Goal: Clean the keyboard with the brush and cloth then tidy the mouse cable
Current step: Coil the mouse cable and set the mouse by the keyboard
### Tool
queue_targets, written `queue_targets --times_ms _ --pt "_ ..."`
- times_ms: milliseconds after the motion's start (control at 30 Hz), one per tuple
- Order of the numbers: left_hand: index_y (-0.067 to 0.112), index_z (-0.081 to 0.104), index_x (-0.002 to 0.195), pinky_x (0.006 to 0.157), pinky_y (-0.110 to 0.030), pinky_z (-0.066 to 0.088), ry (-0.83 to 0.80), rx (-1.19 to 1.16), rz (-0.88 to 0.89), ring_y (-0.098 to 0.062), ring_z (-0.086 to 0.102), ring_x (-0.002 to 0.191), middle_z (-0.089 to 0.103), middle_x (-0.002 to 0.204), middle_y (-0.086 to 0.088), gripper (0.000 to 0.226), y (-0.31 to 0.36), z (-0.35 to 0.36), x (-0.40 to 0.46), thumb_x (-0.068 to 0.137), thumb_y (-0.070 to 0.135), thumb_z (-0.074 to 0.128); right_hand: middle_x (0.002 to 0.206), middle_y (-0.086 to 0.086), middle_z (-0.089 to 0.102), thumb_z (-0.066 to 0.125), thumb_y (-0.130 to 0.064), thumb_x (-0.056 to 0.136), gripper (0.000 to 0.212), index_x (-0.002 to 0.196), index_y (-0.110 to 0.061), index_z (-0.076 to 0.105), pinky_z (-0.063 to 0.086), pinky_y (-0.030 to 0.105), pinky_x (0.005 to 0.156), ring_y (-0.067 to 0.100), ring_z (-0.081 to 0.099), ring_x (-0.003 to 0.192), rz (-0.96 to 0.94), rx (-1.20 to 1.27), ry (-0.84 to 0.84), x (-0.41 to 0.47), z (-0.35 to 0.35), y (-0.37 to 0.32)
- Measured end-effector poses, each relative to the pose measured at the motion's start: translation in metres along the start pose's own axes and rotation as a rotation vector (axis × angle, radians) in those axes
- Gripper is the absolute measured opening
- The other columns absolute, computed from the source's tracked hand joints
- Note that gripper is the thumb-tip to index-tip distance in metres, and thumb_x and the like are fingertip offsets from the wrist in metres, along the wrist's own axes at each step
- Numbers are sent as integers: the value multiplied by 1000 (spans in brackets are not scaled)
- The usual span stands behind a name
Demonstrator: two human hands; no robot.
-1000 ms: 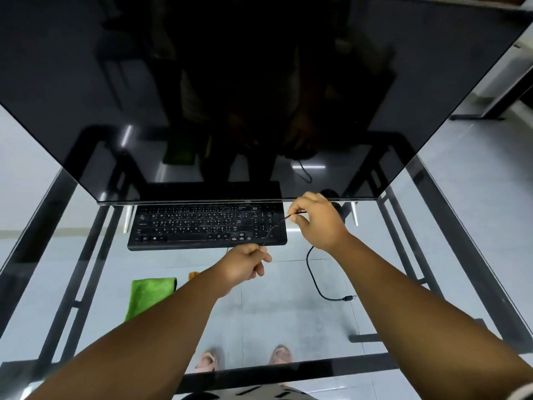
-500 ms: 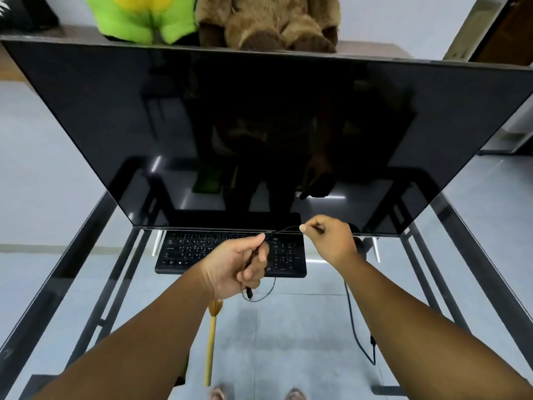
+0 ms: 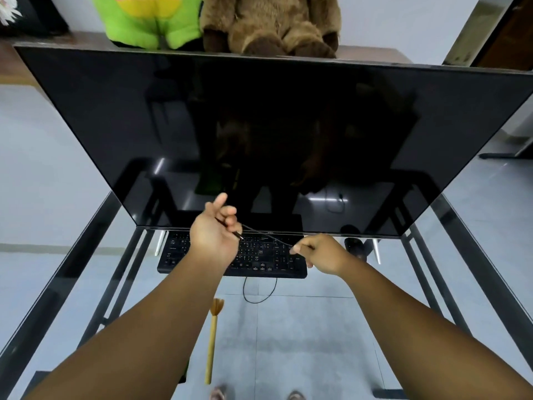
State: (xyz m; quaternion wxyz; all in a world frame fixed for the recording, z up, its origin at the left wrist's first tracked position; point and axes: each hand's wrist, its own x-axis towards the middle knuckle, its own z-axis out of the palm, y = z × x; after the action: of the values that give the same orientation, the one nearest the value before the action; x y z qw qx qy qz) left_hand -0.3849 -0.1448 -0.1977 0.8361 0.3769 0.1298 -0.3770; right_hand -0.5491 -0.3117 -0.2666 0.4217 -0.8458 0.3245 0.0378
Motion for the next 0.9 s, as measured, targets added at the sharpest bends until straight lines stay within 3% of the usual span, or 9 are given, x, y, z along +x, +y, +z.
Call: queue_targets --times_ms 100,200,333,400,467,533,667,767,900 --pt "8 50 128 56 -20 46 176 -27 139 -13 62 62 70 78 -9 34 3 1 5 106 21 28 54 -8 56 53 -39 97 25 92 -31 76 51 31 83 13 58 65 -26 -2 -108 -12 -9 -9" --pt "6 37 139 71 -24 56 205 11 240 -21 72 87 72 93 -13 37 3 -6 9 106 20 27 56 -5 51 54 -43 97 26 90 -33 77 45 26 68 9 48 61 -30 8 -184 -25 -23 -23" --pt "1 28 145 101 -32 47 174 340 306 -19 64 111 71 104 -4 46 -5 -23 21 106 26 27 55 -2 40 55 -41 97 26 93 -28 78 42 11 61 2 37 46 -31 70 -259 -48 -45 -44" --pt "3 32 144 111 -34 32 133 614 297 -13 60 117 74 103 5 49 -10 -28 18 105 33 28 53 -2 35 57 -34 97 25 97 -19 77 36 5 45 2 34 42 -36 115 -283 -56 -55 -51" --pt "8 31 146 105 -29 29 59 872 239 -4 64 102 74 105 2 49 -15 -28 10 105 35 29 57 5 35 62 -30 94 21 94 -16 77 34 7 44 8 34 47 -81 158 -271 -58 -62 -53" --pt "11 34 145 97 -26 28 -55 1074 108 3 66 83 75 103 -4 45 -20 -25 -3 106 33 29 67 13 36 67 -31 90 15 88 -21 78 38 14 55 22 34 61 -154 180 -224 -51 -66 -52" --pt "3 48 133 96 -35 43 -374 1207 -167 -24 72 76 73 83 -17 42 -33 -29 -18 106 30 31 77 23 57 72 -29 86 12 86 -18 76 36 21 59 22 40 63 -192 252 -111 -37 -74 -55" --pt "1 63 119 79 -35 51 -569 1111 -277 -27 57 54 57 54 -13 49 -41 -32 -27 106 32 28 74 -4 70 76 -24 83 9 83 -15 75 42 11 59 -2 56 60 -206 268 67 -23 -75 -62" --pt "2 68 91 71 -31 48 -622 877 -358 -16 27 37 29 40 -1 61 -41 -24 -31 103 44 26 83 4 74 82 -25 77 12 80 -16 74 53 25 76 11 66 77 -149 252 235 -1 -58 -49"
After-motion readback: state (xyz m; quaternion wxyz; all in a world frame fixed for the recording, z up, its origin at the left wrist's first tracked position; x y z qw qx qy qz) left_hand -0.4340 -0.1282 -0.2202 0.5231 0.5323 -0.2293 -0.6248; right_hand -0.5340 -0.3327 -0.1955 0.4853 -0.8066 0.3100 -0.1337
